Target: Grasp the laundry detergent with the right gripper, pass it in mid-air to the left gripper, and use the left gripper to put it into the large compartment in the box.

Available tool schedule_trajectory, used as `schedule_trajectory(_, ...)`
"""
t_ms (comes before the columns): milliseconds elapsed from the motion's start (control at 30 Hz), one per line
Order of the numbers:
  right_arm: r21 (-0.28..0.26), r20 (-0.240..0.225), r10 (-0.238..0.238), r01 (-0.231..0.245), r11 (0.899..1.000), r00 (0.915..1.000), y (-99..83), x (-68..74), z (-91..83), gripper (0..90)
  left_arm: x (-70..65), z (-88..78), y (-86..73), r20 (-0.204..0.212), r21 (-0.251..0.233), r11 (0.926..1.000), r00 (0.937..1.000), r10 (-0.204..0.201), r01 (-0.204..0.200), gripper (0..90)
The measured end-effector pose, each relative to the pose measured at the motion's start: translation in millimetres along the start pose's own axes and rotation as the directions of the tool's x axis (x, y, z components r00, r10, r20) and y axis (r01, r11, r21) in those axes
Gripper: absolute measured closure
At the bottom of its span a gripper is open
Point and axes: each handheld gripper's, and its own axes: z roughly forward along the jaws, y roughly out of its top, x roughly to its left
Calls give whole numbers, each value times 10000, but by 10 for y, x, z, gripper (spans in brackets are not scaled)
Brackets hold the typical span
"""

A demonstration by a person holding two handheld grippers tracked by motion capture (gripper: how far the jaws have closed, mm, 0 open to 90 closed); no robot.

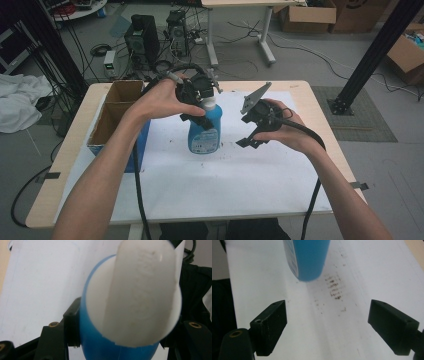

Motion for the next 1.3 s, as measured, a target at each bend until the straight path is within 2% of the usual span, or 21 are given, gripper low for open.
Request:
schedule_trajectory(133,490,375,108,-126,9987,9992,-34,-23,-27,156,39,-74,-24,-260,313,9981,9983,-519,527,375)
schedule_trajectory(200,635,476,329,-359,9973,9983,-57,-47,-40,161,58,-123,-30,-433,445,9960,9962,-759,779,375)
schedule_trajectory(300,877,835,573,-646,9941,9949,-93,-88,-55,163,85,-201,-38,-666,576,9897,9896,-1272,1310,375)
schedule_trajectory(400,1286,1062,721,-856,9880,9917,-142,-133,-56,163,110,-273,-53,-865,597,9848,9837,-1575,1629,376)
schedule_trajectory(533,1676,1091,862,-1038,9804,9903,-205,-174,-53,164,139,-363,-66,-1085,724,9768,9752,-1930,2013,376)
schedule_trajectory(667,1851,998,989,-1162,9758,9901,-248,-192,-67,166,172,-461,-80,-1249,719,9650,9622,-2420,2520,376)
schedule_trajectory(833,2149,1050,1094,-1299,9680,9884,-289,-208,-86,168,241,-633,-138,-1622,684,9418,9352,-3149,3290,376)
schedule_trajectory(933,2210,1030,1167,-1371,9656,9878,-308,-216,-89,169,285,-753,-189,-1919,517,9231,9109,-3653,3811,376)
schedule_trajectory(967,2222,1027,1179,-1384,9651,9877,-315,-219,-86,170,301,-798,-206,-1972,510,9143,9015,-3853,4019,376)
schedule_trajectory(1000,2277,1010,1216,-1419,9633,9874,-319,-218,-84,171,313,-834,-218,-2000,537,9108,8980,-3919,4094,377)
schedule_trajectory(1033,2341,997,1231,-1435,9616,9874,-323,-218,-85,172,327,-894,-237,-2076,456,9008,8861,-4143,4318,377)
schedule_trajectory(1100,2355,974,1228,-1428,9613,9876,-331,-221,-75,172,343,-996,-262,-2192,417,8865,8699,-4418,4608,377)
schedule_trajectory(1133,2365,969,1233,-1432,9610,9876,-332,-222,-72,172,355,-1051,-275,-2265,362,8767,8584,-4602,4796,377)
schedule_trajectory(1200,2369,972,1259,-1458,9605,9873,-332,-222,-69,172,371,-1151,-303,-2427,293,8629,8410,-4835,5045,377)
schedule_trajectory(1233,2365,974,1239,-1439,9609,9875,-329,-221,-68,172,378,-1196,-320,-2523,214,8529,8283,-5002,5216,377)
schedule_trajectory(1267,2376,958,1247,-1443,9606,9876,-327,-219,-66,172,389,-1240,-339,-2592,203,8444,8185,-5128,5354,377)
schedule_trajectory(1300,2381,954,1254,-1450,9603,9875,-324,-217,-63,172,396,-1277,-358,-2693,33,8297,7996,-5368,5582,377)
